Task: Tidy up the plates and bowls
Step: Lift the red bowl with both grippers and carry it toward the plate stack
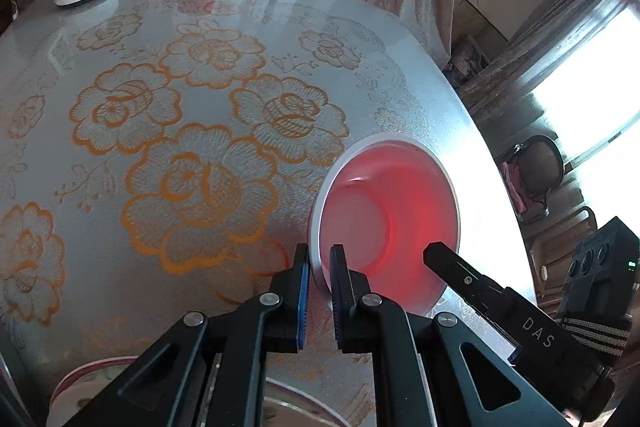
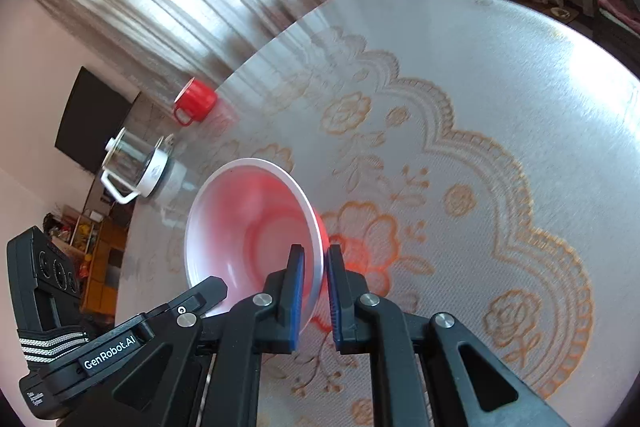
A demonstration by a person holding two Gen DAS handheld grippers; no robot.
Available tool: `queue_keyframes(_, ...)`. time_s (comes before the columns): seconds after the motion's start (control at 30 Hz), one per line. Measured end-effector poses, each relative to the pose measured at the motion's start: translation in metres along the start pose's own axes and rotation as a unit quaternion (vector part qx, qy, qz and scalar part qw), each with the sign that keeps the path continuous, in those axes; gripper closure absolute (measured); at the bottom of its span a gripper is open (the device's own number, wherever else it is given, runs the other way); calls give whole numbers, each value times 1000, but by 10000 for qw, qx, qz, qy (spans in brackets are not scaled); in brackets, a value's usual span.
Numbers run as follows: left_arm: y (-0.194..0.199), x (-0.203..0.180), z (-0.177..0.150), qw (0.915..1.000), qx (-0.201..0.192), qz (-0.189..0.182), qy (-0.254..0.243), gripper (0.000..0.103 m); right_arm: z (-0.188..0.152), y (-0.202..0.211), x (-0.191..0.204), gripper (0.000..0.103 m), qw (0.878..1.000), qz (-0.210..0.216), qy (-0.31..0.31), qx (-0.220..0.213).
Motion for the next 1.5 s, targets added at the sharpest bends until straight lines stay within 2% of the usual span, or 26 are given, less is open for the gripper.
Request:
queue_keyframes(0.17, 18, 25, -4, 9995, -183, 235, -107, 93, -12, -8, 23, 93, 9995, 238, 109, 189)
queue_keyframes(0.33, 32, 51, 0, 9993, -208, 315, 65, 90, -22, -18, 46, 90, 9982, 427, 201, 376)
queue_keyframes(0.4, 35, 60, 2, 9989, -242, 367, 149, 79, -24, -25, 53, 88, 9978, 429, 208, 457)
queue_keyframes(0.5, 39, 73, 6, 9985, -284, 309, 352, 68, -25, -31, 59, 79, 9977, 383, 208, 522)
queue_keyframes(0.57, 42, 79, 8, 9982, -324, 306, 405, 62, -26, -33, 60, 79, 9976, 387, 201, 538)
queue_keyframes(0.63, 46, 82, 9, 9978, -382, 256, 475, 51, -26, -33, 61, 77, 9978, 342, 203, 532)
queue_keyframes(0.67, 47, 83, 9, 9976, -412, 226, 509, 41, -26, -32, 60, 74, 9979, 343, 178, 521)
queue_keyframes(0.8, 53, 83, 10, 9965, -599, 307, 487, 37, -27, -26, 57, 72, 9987, 345, 92, 373)
queue_keyframes(0.97, 47, 81, 10, 9961, -604, 497, 405, 41, -28, -19, 54, 72, 9994, 225, 155, 201)
queue_keyframes(1.17, 41, 71, 7, 9979, -514, 380, 141, 69, -30, -16, 56, 76, 9995, 140, 261, 96)
queue_keyframes(1.3, 35, 58, 3, 9985, -428, 339, -19, 83, -30, -15, 59, 83, 9994, 113, 328, 64)
queue_keyframes(1.4, 29, 55, 0, 9990, -352, 279, -19, 89, -30, -17, 61, 87, 9992, 114, 368, 58)
queue_keyframes(1.5, 29, 52, -4, 9990, -340, 277, -43, 90, -29, -18, 64, 92, 9990, 117, 421, 59)
Point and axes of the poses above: each gripper's, at about its wrist camera, not at the fingertips, and y roughly against the way its jaws point, x to its left, z to its top, the point moved 3 cm from there along -y, roughly the way its jaws point, and after that the axes turned 10 degrees about y, right-handed, at the moved point
